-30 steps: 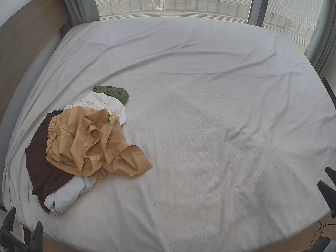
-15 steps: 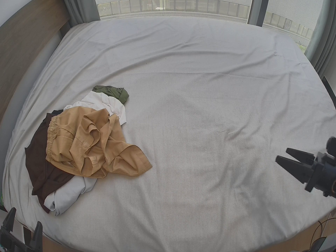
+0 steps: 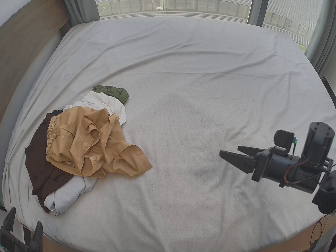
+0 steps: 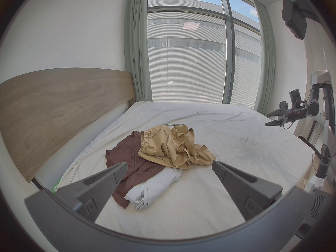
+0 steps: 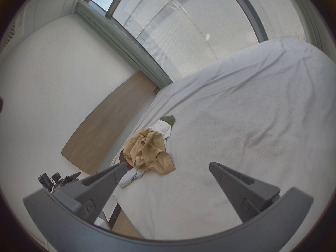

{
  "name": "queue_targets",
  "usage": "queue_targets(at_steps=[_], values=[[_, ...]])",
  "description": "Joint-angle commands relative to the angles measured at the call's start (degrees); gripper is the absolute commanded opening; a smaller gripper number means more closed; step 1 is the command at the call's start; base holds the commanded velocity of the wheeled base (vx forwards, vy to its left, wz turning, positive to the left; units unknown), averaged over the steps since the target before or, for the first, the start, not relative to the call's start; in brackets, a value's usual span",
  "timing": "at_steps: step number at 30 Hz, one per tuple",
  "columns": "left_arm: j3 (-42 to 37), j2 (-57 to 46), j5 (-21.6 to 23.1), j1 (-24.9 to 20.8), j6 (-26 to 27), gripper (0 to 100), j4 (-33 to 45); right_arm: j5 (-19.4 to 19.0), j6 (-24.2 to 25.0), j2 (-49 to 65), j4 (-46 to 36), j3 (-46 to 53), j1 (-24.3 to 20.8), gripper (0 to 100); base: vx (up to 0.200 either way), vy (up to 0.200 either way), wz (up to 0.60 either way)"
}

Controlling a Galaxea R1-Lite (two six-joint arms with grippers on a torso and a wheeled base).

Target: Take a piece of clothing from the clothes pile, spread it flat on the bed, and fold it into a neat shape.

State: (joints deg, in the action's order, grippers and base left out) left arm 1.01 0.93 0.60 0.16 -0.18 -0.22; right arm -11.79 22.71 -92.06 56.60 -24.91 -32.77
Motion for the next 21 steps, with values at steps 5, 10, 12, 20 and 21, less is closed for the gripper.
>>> queue_targets(at_steps=[5, 10, 12, 20, 21], values=[[-1.0, -0.9, 0.0, 0.0, 0.1, 100, 0.0, 0.0, 0.6, -15.3, 3.3, -7.4, -1.9, 100, 0.000, 0.000, 0.00], [-1.0, -0.9, 0.0, 0.0, 0.1, 100, 0.0, 0.2, 0.6, -20.4, 3.3, -11.7, -3.8, 100, 0.000, 0.000, 0.00], [-1.0, -0.9, 0.0, 0.0, 0.1, 100, 0.0, 0.3, 0.5, -22.4, 3.3, -13.4, -4.4, 100, 0.000, 0.000, 0.00], [-1.0, -0.9, 0.0, -0.1, 0.1, 100, 0.0, 0.5, 0.3, -29.2, 2.5, -19.9, -6.3, 100, 0.000, 0.000, 0.00], [-1.0, -0.9, 0.0, -0.1, 0.1, 100, 0.0, 0.5, 0.3, -30.3, 2.4, -20.7, -6.6, 100, 0.000, 0.000, 0.00]])
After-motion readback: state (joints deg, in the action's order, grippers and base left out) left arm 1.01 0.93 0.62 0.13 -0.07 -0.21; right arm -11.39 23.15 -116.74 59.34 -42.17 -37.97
